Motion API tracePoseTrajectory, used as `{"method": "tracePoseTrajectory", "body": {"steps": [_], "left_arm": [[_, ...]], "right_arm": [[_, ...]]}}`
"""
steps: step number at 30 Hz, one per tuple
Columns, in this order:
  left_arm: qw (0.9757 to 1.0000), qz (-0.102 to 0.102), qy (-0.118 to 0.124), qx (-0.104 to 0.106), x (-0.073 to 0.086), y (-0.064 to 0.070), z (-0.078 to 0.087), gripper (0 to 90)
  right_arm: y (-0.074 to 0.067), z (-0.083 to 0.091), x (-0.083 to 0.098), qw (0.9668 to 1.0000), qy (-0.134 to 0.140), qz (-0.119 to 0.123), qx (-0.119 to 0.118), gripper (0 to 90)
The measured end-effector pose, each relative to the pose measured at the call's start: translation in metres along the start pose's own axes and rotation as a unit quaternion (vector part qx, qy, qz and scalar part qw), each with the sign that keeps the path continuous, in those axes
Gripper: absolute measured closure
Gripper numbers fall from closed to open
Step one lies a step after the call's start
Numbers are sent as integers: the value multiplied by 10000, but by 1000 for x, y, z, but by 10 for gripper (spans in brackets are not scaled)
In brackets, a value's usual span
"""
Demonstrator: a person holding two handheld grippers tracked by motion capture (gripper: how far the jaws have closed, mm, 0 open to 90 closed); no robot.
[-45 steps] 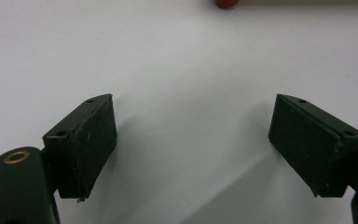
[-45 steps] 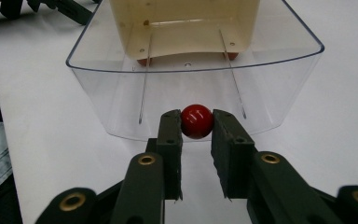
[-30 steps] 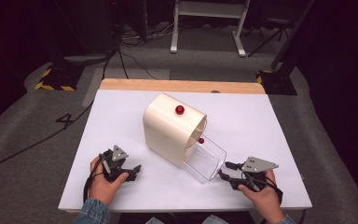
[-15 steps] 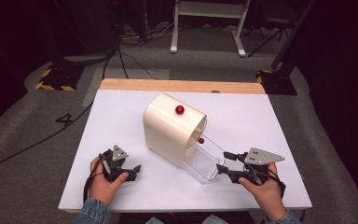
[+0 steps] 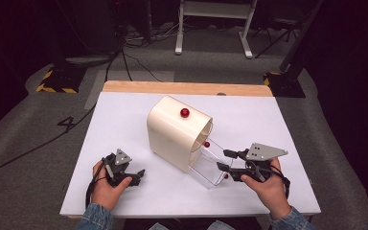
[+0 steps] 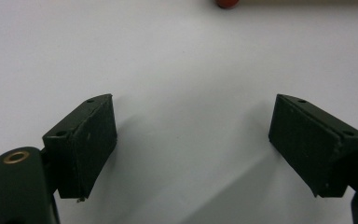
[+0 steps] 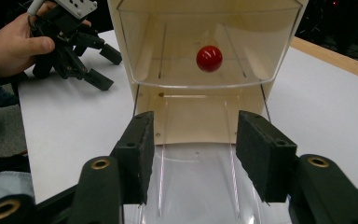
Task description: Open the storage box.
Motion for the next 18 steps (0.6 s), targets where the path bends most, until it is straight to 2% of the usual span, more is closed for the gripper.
{"method": "tracePoseTrajectory", "body": {"steps": [11, 12, 18], "left_arm": [[10000, 8, -4, 12, 0, 0, 0, 152], [10000, 18, -22, 26, 0, 0, 0, 152], [10000, 0, 9, 1, 0, 0, 0, 152]], "right_arm": [[2, -22, -19, 9999, 74, 15, -122, 465], [5, -29, -21, 9999, 73, -23, -133, 463], [12, -37, -23, 9999, 147, -45, -40, 486]]}}
Point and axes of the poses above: each handheld gripper's, and its own axes: z roughly backward along the jaws, x roughly out of its underside, y roughly to its right, the point moved 9 cm from there along -z, roughly forward along the jaws, and after that the axes turned 4 degrees about y, right-handed, at the moved point
